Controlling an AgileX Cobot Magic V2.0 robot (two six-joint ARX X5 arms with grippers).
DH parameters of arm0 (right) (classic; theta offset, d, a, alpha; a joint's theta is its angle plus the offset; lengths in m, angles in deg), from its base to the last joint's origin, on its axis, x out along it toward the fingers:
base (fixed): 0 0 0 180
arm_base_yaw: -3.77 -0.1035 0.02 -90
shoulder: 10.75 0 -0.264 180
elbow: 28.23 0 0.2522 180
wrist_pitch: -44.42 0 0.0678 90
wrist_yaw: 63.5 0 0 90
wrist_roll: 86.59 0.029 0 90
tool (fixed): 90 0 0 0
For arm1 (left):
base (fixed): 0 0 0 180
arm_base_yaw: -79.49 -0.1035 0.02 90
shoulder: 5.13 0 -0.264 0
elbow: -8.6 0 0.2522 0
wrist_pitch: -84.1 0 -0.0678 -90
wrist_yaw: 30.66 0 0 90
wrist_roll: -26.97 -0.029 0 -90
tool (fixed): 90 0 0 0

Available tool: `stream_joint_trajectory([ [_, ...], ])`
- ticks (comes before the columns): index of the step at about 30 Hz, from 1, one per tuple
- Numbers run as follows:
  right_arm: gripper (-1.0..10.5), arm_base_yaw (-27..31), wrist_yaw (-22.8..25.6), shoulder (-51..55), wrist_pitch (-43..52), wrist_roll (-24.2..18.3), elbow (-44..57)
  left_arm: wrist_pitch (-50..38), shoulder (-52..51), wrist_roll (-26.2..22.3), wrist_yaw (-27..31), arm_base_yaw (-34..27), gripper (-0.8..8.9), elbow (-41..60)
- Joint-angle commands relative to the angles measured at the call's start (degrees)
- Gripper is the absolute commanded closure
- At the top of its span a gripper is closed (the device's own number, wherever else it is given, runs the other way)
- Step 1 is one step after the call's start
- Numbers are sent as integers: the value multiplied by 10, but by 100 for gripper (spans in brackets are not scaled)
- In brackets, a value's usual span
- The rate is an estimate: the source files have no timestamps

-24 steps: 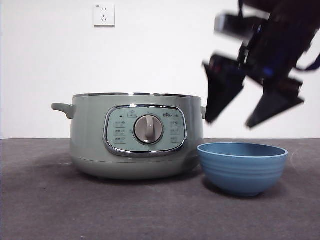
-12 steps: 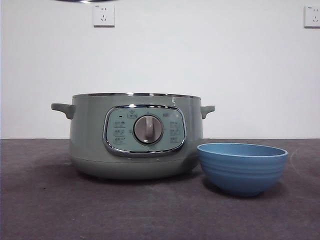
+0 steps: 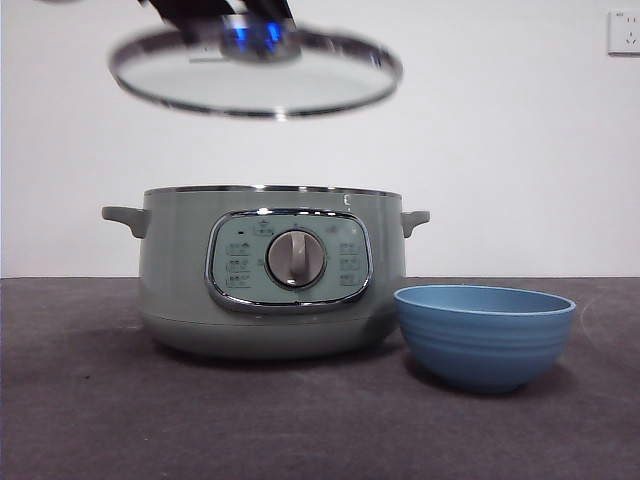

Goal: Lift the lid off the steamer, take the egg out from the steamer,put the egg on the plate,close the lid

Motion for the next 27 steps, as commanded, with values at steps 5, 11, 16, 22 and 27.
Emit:
stream_joint_trajectory([
  [5,470,-1,2,1,2,6,-1,-78,48,-3,0,2,822,-9],
  [11,470,-1,2,1,2,6,-1,-93,84,-4,28,1,822,-9],
  [16,470,-1,2,1,2,6,-1,-93,98,-3,30,-3,822,-9],
  [22,471,-1,2,1,2,6,-1,-89,99,-7,30,-16,822,-9],
  [27,474,-1,1,1,2,6,-1,-80,99,-7,29,-28,822,-9],
])
